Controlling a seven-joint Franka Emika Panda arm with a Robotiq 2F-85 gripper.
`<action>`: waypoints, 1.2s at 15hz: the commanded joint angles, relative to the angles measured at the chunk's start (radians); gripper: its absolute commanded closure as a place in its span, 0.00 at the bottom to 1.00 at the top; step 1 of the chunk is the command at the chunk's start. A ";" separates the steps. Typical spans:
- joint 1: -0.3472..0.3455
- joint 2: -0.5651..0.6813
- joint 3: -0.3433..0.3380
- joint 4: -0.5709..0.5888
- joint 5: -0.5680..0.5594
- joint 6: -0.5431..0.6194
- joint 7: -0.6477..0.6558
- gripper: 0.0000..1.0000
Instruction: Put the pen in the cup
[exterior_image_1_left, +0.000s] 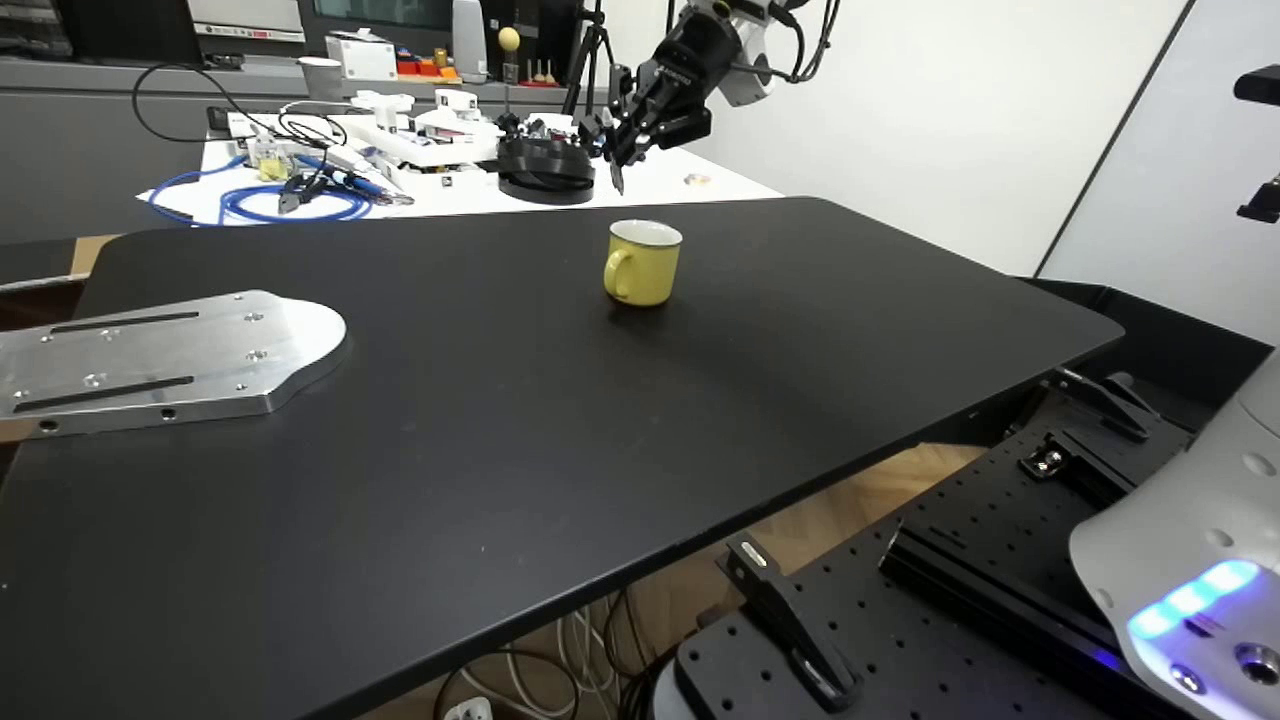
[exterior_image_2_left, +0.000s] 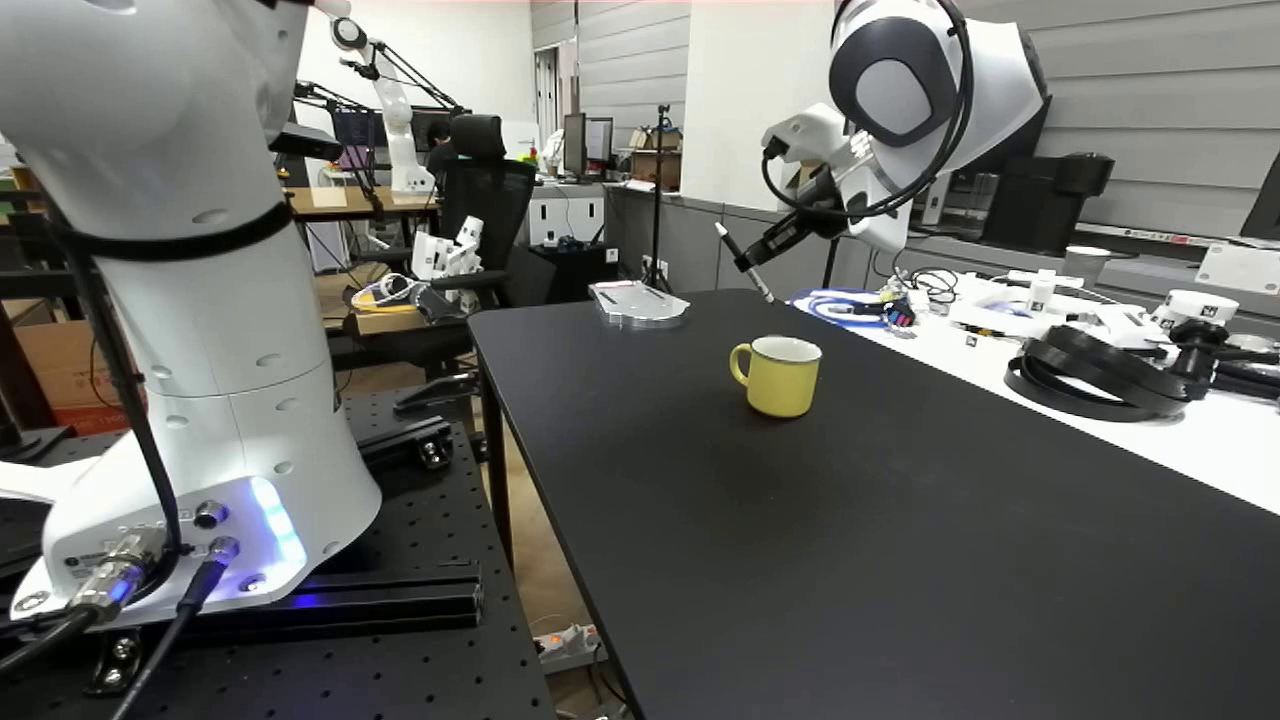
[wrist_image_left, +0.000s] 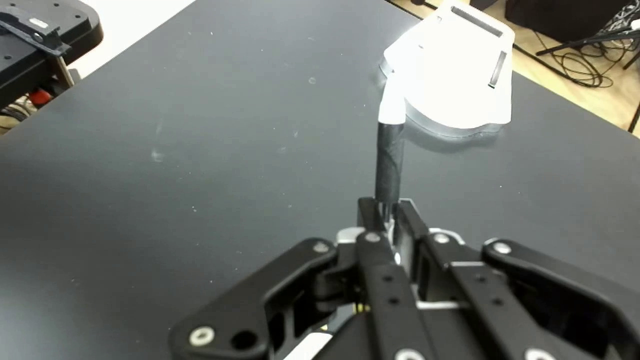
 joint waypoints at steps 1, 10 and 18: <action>-0.012 0.029 -0.031 0.006 0.053 -0.028 0.007 0.97; 0.022 0.075 -0.061 -0.047 0.080 0.151 -0.013 0.97; 0.067 0.006 -0.009 -0.029 0.100 0.180 -0.023 0.23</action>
